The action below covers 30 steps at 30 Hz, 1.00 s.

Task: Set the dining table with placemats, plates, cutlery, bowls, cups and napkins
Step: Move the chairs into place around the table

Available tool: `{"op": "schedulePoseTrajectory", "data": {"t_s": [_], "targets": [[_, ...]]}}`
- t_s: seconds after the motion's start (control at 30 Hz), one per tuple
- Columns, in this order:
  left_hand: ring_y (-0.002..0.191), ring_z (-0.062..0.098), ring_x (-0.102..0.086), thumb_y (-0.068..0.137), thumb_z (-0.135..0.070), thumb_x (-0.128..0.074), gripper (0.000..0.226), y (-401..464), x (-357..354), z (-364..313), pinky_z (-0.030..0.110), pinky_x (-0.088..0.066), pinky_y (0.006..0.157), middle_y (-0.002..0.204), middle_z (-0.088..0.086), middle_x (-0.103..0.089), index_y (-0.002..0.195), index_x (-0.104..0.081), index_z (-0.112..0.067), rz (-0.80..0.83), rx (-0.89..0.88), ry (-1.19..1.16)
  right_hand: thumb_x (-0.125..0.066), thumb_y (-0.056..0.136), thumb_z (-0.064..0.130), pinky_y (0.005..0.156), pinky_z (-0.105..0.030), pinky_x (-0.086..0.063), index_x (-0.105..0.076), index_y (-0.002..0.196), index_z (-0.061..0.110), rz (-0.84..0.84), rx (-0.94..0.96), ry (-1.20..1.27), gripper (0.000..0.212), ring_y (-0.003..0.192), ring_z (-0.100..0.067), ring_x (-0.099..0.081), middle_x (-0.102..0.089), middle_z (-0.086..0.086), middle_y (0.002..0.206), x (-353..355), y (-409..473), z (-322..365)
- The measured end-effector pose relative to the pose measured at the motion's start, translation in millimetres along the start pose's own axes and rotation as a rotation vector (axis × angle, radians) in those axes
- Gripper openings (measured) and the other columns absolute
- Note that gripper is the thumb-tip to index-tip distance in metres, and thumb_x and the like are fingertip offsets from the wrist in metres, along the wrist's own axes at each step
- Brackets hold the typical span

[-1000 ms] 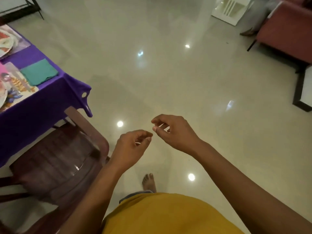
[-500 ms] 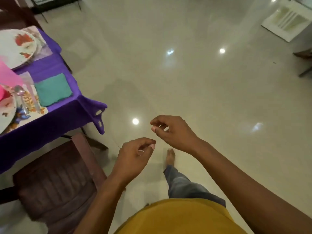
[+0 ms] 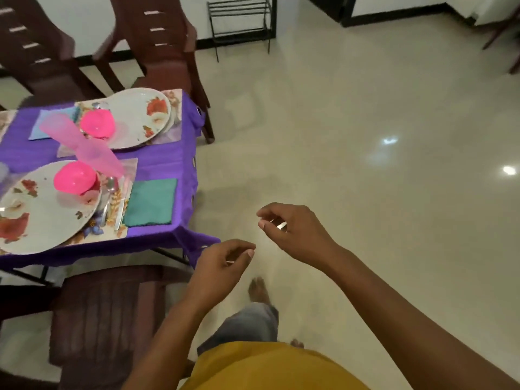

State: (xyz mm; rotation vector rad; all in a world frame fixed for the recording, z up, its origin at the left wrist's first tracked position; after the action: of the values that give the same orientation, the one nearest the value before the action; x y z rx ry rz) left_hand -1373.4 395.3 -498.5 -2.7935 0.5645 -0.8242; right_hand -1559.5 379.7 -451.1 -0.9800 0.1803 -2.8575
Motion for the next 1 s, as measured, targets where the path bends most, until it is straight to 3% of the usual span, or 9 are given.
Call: {"op": "schedulePoseTrajectory", "data": {"t_s": [0.13, 0.27, 0.5, 0.77, 1.0], "targets": [[0.101, -0.003, -0.070, 0.101, -0.030, -0.066, 0.019, 83.7, 22.8, -12.2, 0.021, -0.058, 0.090, 0.106, -0.020, -0.076, 0.116, -0.078, -0.026, -0.076, -0.027, -0.025, -0.063, 0.100, 0.037, 0.092, -0.032, -0.057, -0.071, 0.124, 0.025, 0.061, 0.050, -0.025, 0.027, 0.101, -0.002, -0.066, -0.073, 0.013, 0.112, 19.3, 91.6, 0.2], [0.100, -0.001, -0.071, 0.100, -0.027, -0.068, 0.016, 175.1, 53.4, -20.5, 0.026, -0.058, 0.089, 0.104, -0.020, -0.077, 0.112, -0.079, -0.027, -0.102, -0.020, -0.047, -0.064, 0.100, 0.035, 0.092, -0.032, -0.057, -0.071, 0.123, 0.024, 0.065, 0.058, -0.021, 0.026, 0.099, -0.003, -0.066, -0.073, 0.011, 0.112, 42.8, 187.5, 5.0], [0.097, -0.001, -0.072, 0.100, -0.022, -0.069, 0.014, 325.6, 104.7, -50.3, 0.021, -0.057, 0.087, 0.100, -0.020, -0.078, 0.107, -0.080, -0.027, -0.085, -0.012, -0.040, -0.063, 0.101, 0.036, 0.093, -0.034, -0.057, -0.071, 0.124, 0.023, 0.093, 0.047, -0.053, 0.028, 0.100, -0.005, -0.067, -0.074, 0.009, 0.114, 81.0, 339.4, 2.0], [0.098, -0.002, -0.071, 0.101, -0.028, -0.067, 0.015, 489.4, 144.8, -80.1, 0.024, -0.057, 0.087, 0.102, -0.022, -0.076, 0.110, -0.080, -0.029, -0.158, -0.007, 0.014, -0.062, 0.101, 0.037, 0.092, -0.035, -0.058, -0.071, 0.124, 0.023, 0.112, 0.101, -0.086, 0.028, 0.099, -0.007, -0.067, -0.074, 0.009, 0.112, 133.8, 511.6, -22.7], [0.094, 0.001, -0.072, 0.100, -0.029, -0.069, 0.012, 621.1, 163.0, -102.8, 0.027, -0.057, 0.085, 0.098, -0.020, -0.077, 0.104, -0.079, -0.033, -0.284, 0.143, -0.120, -0.060, 0.100, 0.041, 0.090, -0.033, -0.057, -0.071, 0.120, 0.029, 0.268, 0.177, -0.143, 0.026, 0.095, -0.001, -0.065, -0.073, 0.016, 0.107, 188.3, 662.3, -33.5]]}}
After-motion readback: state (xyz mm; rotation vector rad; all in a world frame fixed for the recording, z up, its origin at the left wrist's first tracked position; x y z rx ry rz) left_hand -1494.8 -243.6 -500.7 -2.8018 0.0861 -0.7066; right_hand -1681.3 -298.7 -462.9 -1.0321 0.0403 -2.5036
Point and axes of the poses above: each hand's wrist, its own y-axis towards the middle knuckle, its own x-axis out of the back of the hand, z = x × y, the point moved 7 cm from there along y, towards the middle knuckle
